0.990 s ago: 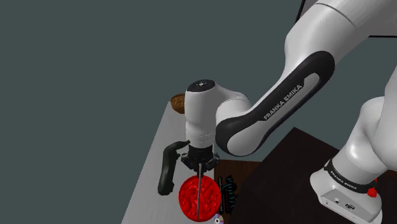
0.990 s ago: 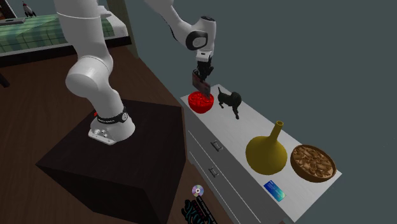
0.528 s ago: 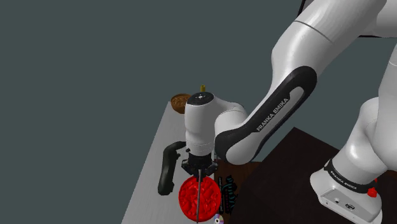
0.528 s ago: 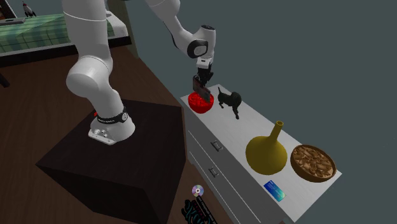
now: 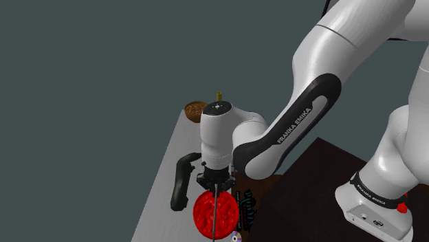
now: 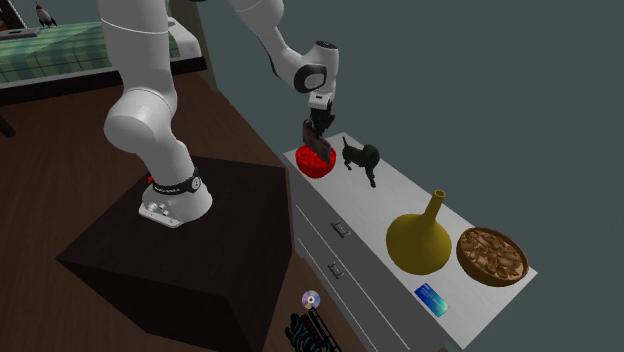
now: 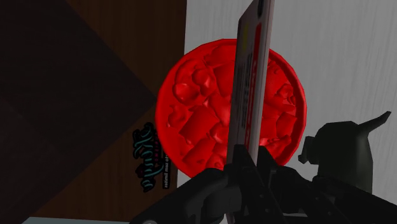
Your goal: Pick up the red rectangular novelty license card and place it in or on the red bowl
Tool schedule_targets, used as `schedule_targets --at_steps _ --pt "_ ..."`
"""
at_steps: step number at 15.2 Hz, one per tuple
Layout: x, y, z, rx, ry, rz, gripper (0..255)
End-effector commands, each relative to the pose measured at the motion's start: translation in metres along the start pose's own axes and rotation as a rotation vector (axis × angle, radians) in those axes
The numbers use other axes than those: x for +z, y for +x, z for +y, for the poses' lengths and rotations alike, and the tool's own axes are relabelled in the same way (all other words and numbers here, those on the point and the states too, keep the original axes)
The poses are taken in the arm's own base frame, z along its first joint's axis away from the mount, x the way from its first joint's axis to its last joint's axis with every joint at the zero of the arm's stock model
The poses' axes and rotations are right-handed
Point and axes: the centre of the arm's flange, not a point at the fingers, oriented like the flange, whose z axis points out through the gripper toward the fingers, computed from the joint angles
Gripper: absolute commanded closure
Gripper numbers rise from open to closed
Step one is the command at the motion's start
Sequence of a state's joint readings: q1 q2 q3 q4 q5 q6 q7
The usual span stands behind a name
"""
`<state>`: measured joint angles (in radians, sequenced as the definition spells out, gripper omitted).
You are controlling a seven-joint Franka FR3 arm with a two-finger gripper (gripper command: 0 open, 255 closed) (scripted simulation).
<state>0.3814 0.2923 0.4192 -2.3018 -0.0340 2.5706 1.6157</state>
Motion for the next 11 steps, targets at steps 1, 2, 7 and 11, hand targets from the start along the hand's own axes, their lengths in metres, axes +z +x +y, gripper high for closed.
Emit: schedule_targets --at_steps 1,2,7,11 --pt "0.001 0.000 0.000 0.000 -0.002 0.000 0" --pt "0.001 0.000 0.000 0.000 -0.002 0.000 0" --pt "-0.012 0.000 0.000 0.000 -0.002 0.000 0" --pt "-0.049 0.000 0.000 0.000 -0.002 0.000 0"
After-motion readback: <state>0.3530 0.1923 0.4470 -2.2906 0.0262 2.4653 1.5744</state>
